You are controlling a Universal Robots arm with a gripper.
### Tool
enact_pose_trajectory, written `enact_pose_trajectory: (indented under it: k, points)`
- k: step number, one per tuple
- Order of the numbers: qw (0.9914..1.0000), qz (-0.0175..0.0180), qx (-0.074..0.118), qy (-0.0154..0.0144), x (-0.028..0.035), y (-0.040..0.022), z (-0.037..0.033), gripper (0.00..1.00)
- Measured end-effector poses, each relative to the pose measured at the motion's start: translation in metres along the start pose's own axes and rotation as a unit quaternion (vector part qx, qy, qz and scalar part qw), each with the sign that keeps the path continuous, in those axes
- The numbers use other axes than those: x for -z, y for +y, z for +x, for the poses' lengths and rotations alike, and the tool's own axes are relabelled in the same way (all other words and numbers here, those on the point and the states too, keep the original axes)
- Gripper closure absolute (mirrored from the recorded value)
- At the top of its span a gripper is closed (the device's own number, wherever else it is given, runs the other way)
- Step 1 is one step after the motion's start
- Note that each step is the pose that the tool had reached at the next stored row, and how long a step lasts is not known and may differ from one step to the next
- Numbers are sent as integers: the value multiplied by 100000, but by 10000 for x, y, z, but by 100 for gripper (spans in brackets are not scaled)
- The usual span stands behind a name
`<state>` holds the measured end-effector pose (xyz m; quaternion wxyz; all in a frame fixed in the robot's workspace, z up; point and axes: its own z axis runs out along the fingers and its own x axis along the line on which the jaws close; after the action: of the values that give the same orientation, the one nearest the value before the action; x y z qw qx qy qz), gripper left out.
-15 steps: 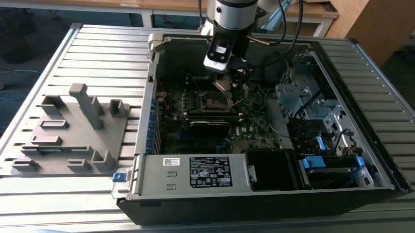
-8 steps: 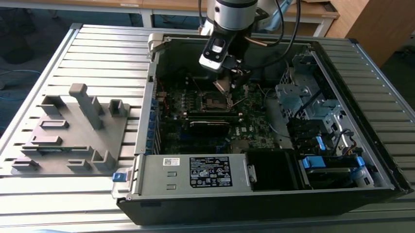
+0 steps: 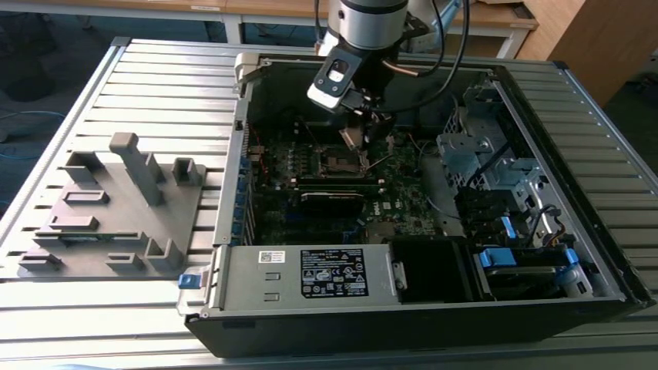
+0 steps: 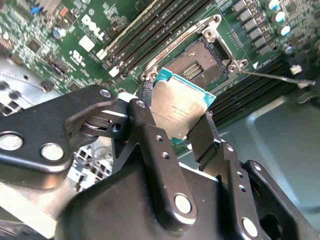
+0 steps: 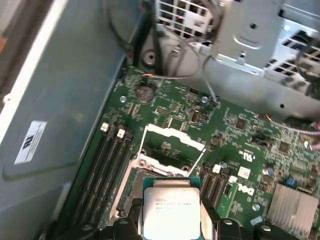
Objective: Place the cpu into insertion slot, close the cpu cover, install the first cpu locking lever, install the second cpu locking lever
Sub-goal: 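Place the cpu into insertion slot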
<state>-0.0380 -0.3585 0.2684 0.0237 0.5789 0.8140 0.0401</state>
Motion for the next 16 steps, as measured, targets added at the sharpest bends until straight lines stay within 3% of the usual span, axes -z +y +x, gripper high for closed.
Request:
enact_pose_trajectory:
  k: [16]
  points:
    - [99998,0,-700,-69,0,-3,1,46]
